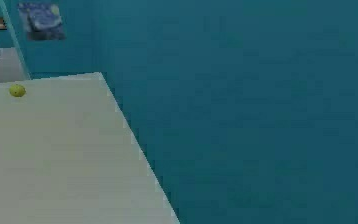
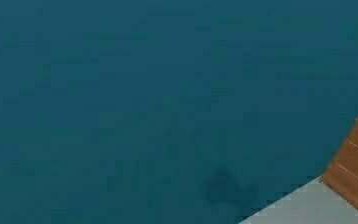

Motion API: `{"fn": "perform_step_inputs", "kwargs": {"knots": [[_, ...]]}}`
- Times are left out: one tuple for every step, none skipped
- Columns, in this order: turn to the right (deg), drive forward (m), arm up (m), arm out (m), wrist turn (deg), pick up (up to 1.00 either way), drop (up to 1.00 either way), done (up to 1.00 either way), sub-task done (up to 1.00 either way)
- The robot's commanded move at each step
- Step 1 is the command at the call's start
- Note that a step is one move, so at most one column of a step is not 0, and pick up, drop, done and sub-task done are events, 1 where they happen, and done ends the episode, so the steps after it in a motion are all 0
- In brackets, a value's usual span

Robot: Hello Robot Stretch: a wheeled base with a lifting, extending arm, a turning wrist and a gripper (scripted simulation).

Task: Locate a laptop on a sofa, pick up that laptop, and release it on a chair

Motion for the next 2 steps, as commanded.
{"fn": "perform_step_inputs", "kwargs": {"knots": [[-39.0,0.0,0.0,0.0,0.0,0.0,0.0,0.0,0.0],[0.0,1.0,0.0,0.0,0.0,0.0,0.0,0.0,0.0]]}}
